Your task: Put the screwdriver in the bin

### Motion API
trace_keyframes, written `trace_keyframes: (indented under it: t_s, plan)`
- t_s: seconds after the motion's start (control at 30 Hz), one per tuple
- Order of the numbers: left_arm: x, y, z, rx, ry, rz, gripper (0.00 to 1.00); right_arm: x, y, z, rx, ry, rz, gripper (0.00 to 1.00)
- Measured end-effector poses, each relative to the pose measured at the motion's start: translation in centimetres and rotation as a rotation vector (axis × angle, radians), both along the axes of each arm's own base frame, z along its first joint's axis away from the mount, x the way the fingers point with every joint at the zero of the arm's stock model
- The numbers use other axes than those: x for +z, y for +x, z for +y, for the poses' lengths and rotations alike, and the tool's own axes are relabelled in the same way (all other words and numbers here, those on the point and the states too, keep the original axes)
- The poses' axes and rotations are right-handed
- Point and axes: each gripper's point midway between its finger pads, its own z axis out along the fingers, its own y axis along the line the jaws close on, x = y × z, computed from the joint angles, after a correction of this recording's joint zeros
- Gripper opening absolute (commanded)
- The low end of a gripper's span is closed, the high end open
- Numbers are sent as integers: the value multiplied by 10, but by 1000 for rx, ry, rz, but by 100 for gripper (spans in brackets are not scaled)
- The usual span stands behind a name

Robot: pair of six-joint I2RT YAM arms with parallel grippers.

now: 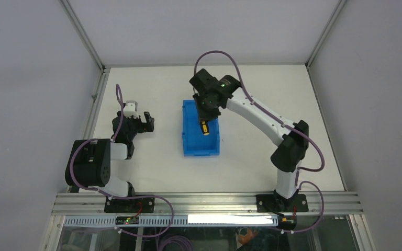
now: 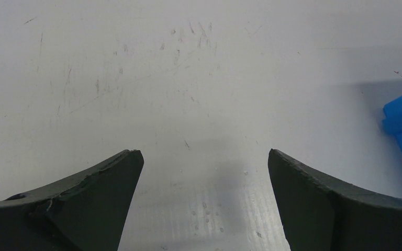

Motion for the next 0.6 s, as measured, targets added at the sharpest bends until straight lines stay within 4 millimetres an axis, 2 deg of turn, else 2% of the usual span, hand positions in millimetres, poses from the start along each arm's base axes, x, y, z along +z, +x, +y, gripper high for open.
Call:
trace_keyframes:
  t_s: [0.1, 0.17, 0.37, 0.57, 0.6]
  plan:
    - [0, 0, 0, 0, 0, 0, 99, -19, 1, 25, 42, -19, 13, 0]
    - [0, 0, 0, 0, 0, 0, 99, -33, -2, 30, 57, -43, 34, 0]
    - [0, 0, 0, 0, 0, 0, 99, -76, -8, 28, 86, -96, 101, 0]
    - [0, 0, 0, 0, 0, 0, 99, -142, -8, 26, 103, -195, 178, 0]
    - [0, 0, 0, 0, 0, 0, 99, -149, -8, 26, 104, -205, 185, 3]
